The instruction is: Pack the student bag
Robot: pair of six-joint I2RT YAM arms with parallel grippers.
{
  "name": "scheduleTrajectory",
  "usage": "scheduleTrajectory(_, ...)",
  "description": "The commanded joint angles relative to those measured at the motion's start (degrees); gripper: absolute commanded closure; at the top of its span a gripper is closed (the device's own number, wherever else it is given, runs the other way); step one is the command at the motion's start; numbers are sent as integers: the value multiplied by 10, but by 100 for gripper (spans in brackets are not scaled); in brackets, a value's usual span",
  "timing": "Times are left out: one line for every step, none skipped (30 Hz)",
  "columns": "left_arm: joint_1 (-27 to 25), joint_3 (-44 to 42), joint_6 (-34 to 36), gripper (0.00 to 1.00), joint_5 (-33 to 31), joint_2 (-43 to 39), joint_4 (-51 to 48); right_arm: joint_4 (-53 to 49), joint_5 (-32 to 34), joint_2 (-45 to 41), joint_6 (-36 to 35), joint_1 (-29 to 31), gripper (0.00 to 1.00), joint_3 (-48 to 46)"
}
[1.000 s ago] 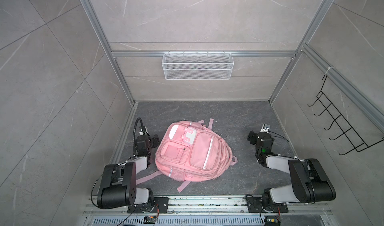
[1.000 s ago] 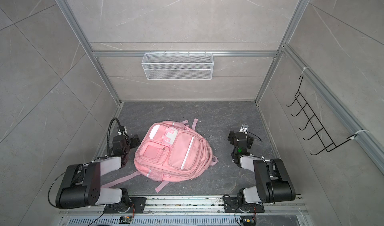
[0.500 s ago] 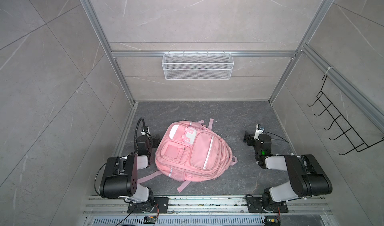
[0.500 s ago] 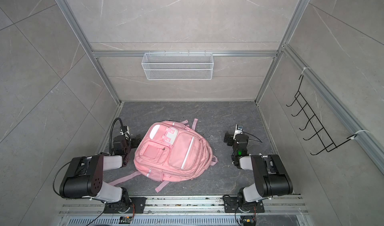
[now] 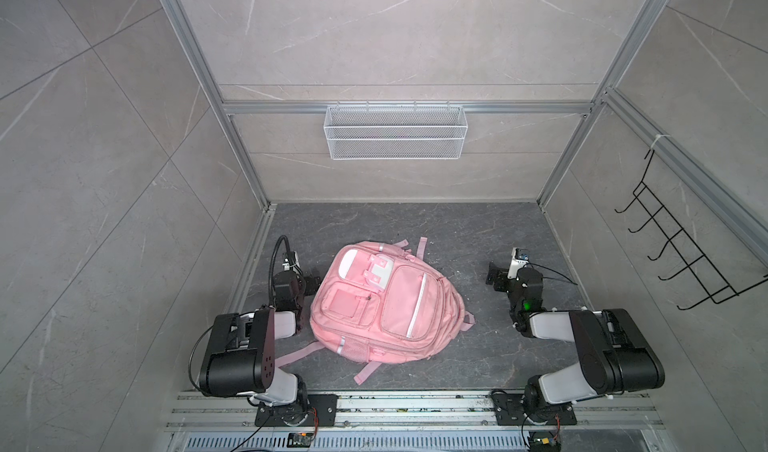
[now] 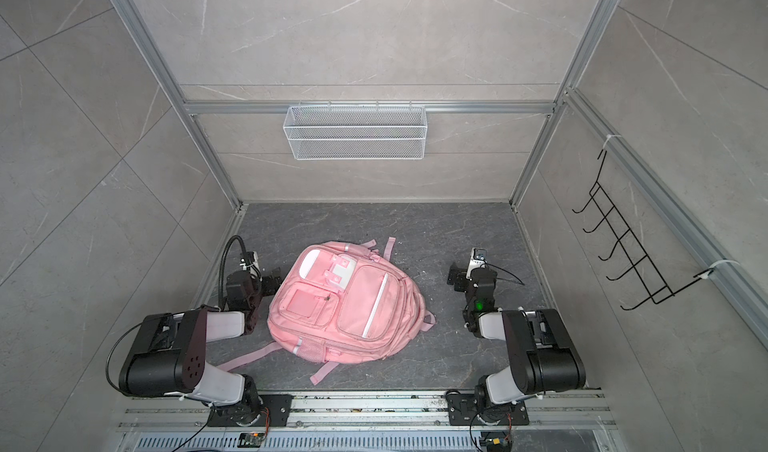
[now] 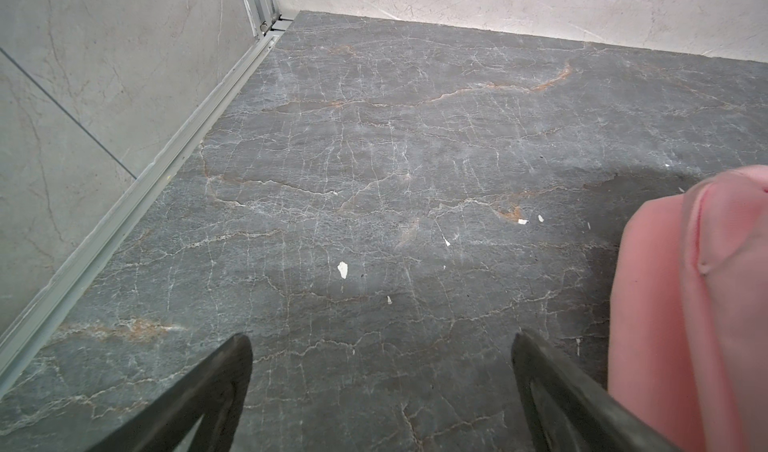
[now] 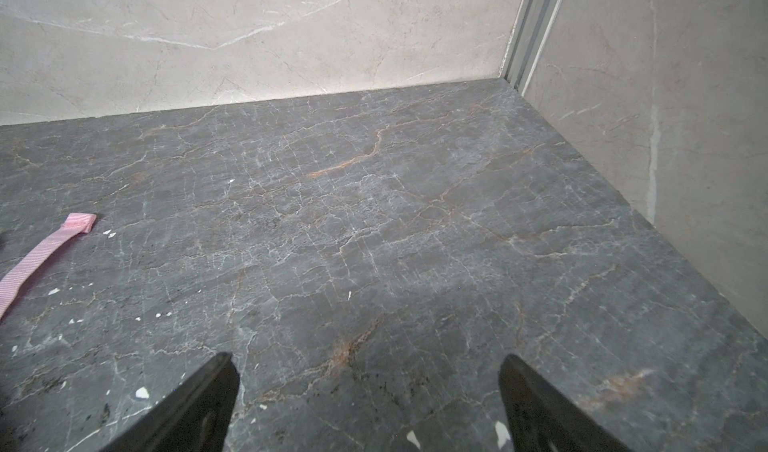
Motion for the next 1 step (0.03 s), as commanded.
scheduleTrajectory(0,-3,12,0,10,2,37,20,-4,2,-8,-1,0,-3)
